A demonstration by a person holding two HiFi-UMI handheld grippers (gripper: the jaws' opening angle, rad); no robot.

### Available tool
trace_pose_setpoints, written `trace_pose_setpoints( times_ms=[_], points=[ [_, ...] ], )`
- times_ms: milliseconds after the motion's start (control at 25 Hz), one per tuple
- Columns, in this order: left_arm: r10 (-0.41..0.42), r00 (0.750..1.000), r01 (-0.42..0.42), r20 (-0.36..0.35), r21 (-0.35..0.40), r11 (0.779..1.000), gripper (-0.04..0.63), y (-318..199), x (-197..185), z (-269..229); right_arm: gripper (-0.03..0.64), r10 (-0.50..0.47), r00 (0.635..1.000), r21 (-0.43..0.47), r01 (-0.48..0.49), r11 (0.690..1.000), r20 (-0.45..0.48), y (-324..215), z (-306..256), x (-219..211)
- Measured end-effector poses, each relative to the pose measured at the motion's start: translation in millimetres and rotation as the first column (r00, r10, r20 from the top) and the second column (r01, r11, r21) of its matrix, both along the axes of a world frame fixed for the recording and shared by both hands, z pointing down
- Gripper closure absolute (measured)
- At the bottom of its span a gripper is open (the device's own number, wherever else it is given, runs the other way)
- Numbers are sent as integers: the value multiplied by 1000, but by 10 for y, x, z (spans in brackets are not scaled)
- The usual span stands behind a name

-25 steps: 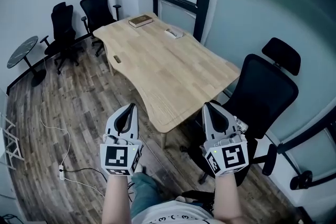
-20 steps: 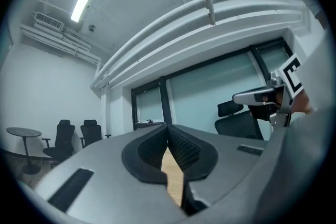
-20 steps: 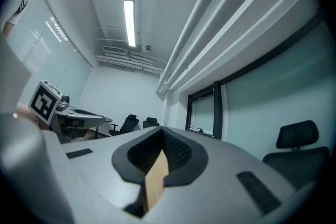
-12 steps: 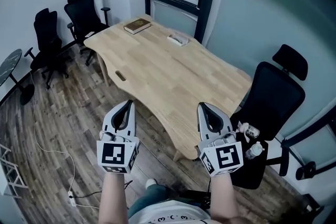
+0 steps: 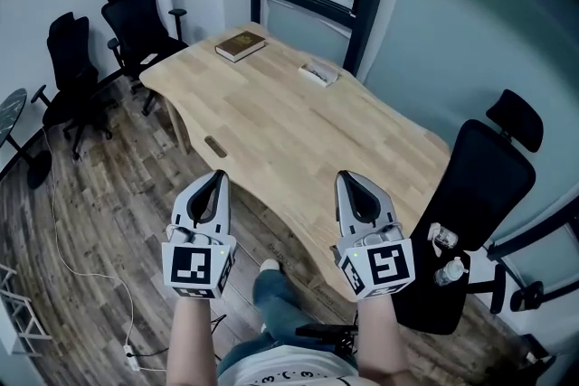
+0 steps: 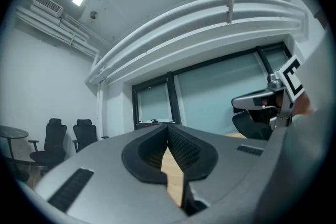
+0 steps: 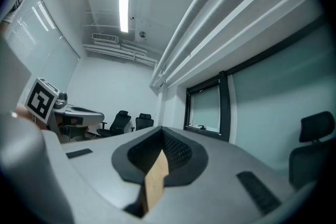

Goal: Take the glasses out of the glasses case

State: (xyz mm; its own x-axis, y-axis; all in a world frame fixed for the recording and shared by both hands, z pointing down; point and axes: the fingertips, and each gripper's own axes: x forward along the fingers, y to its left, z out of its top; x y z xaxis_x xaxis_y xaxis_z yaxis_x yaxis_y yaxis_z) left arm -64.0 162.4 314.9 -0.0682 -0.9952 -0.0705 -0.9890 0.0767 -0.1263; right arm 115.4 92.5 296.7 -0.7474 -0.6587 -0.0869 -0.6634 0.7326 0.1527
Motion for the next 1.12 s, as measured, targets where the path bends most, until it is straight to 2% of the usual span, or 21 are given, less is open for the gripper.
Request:
trace_pose_setpoints(
  times_ms=[200,480,720,1120],
  points=[
    [4,1000,-4,4,-18,1000,580,-517,-474,99,606,-2,999,-6,2,1000,32,-543,24,-506],
    [80,997,-79,20,-57,995,580,-1620,-994,133,606,69,997,-52,-68,996,22,-1538,161,-1028],
    [147,989,-146,-1,-72,987,580,-2558,-1222,120,606,135,991,-64,-135,989,3,-2332,176,-1196],
    [235,972,-235,-10,-104,966,580,-3469,-1442,230,606,205,977,-61,-209,976,-57,-3152,231,-1343]
  ],
)
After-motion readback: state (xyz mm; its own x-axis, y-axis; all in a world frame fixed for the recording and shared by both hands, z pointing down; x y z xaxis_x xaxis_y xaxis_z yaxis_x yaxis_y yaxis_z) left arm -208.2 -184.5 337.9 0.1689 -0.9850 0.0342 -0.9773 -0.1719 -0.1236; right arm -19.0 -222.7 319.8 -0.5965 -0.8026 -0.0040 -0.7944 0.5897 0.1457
